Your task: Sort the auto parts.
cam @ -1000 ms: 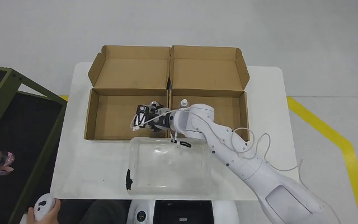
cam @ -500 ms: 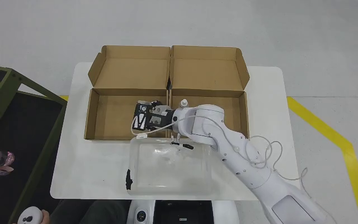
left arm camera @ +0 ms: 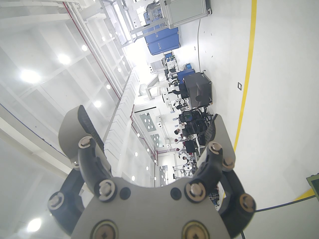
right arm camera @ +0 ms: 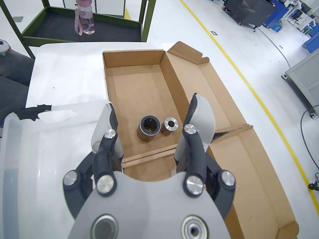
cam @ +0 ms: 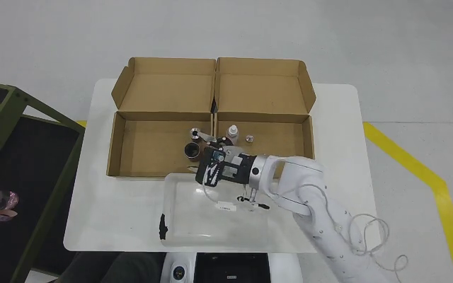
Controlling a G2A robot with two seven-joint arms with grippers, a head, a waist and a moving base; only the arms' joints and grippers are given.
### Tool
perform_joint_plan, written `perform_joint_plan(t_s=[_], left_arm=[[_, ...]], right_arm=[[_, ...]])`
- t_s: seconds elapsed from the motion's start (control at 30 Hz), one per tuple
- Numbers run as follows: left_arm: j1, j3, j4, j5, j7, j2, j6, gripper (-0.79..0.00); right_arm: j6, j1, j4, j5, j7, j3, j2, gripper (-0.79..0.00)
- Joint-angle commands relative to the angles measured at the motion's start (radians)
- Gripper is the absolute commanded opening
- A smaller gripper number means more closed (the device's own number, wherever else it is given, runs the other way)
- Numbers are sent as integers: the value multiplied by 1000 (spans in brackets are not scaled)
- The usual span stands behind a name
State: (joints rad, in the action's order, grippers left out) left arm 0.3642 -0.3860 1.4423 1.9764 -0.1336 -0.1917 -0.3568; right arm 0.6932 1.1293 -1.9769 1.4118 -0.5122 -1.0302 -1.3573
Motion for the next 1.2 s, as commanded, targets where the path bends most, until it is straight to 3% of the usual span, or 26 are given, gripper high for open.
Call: perform_joint_plan(t_s=[0.0,0.5,0.93,1.17], left_arm=[[0,0,0,0,0,0,0,0],[0,0,0,0,0,0,0,0],[0,0,0,0,0,0,0,0],[0,0,0,0,0,0,0,0]], right_arm=[[16,46,-37,10,12,-44,11,-262],[21,391,-183,50,220,-386,75,-215],[-102,664,-195,104,511,-598,98,-120],[-156,766,-183,98,604,-673,102,-62]])
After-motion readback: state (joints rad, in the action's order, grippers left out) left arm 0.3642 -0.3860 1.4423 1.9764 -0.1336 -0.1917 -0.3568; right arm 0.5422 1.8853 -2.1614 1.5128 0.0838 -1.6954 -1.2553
